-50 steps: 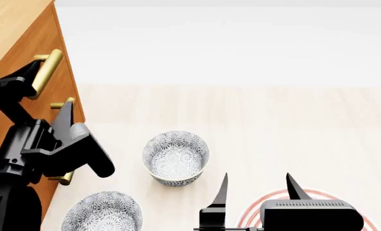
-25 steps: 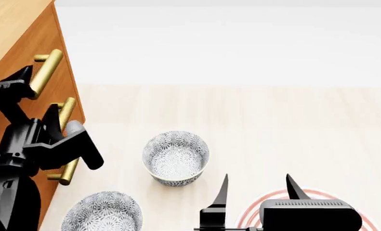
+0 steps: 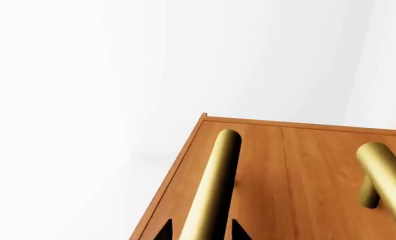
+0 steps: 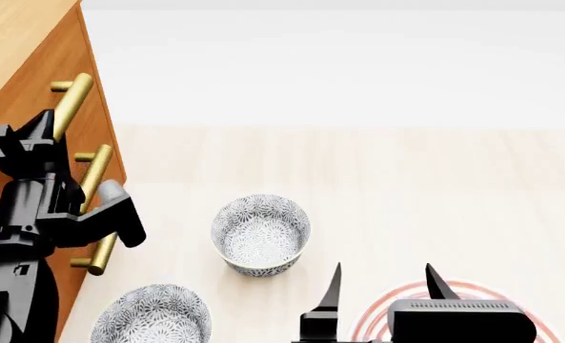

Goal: Open the top drawer of the cabinet.

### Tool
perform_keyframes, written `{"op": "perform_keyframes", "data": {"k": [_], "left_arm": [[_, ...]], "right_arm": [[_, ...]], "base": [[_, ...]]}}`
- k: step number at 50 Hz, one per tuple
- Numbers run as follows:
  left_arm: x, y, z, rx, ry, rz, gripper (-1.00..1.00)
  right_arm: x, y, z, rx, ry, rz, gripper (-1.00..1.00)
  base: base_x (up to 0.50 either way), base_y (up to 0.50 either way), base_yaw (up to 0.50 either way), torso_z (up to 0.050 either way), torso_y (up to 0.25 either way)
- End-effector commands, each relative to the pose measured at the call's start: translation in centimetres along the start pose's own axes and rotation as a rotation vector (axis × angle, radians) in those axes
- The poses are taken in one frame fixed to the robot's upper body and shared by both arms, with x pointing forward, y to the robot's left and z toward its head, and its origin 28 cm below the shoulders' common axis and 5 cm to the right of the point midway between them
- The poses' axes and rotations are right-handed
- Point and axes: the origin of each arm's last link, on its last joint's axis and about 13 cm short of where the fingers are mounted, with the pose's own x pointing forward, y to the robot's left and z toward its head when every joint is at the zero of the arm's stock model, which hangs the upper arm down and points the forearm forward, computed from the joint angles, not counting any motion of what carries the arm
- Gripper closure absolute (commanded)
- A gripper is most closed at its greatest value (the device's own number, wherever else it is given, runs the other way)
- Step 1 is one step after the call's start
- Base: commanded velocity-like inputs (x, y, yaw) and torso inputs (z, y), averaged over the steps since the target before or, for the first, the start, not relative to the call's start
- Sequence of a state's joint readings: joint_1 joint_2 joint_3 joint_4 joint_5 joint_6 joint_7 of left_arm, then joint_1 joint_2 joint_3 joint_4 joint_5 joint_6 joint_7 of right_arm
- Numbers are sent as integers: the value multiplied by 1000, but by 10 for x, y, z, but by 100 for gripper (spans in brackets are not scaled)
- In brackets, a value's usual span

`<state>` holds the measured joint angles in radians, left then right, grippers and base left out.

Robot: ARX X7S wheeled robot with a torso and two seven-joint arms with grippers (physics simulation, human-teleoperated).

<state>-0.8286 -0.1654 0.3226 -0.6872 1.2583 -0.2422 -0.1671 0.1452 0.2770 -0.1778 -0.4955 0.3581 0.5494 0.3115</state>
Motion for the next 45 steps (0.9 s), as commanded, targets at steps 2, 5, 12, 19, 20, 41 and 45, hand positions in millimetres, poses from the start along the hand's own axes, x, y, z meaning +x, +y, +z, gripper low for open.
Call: {"op": "perform_keyframes", "data": {"k": [2, 5, 12, 19, 20, 41, 45], "left_arm": [[1, 7, 5, 72, -6, 54, 100], [3, 11, 13, 58, -22, 50, 100], [-3, 23, 37, 49, -80, 63, 100], [-11, 30, 56, 14, -131, 53, 100], [-11, 30, 57, 13, -136, 53, 100], [-19, 28, 74, 28, -188, 59, 100], [-18, 30, 75, 19, -190, 59, 100]], "right_arm": [[0, -1, -3, 6, 4, -3, -100], [-1, -2, -3, 6, 4, -7, -100], [-2, -2, -3, 7, 3, -2, -100], [-4, -2, -1, 8, -2, -1, -100], [-5, -2, -1, 8, -3, -1, -100], [-8, -4, -5, 15, 3, -3, -100], [-7, -3, -5, 17, 6, -1, -100]], "base": [[0, 0, 0, 0, 0], [0, 0, 0, 0, 0], [0, 0, 0, 0, 0], [0, 0, 0, 0, 1], [0, 0, 0, 0, 0], [0, 0, 0, 0, 3], [0, 0, 0, 0, 2]]}}
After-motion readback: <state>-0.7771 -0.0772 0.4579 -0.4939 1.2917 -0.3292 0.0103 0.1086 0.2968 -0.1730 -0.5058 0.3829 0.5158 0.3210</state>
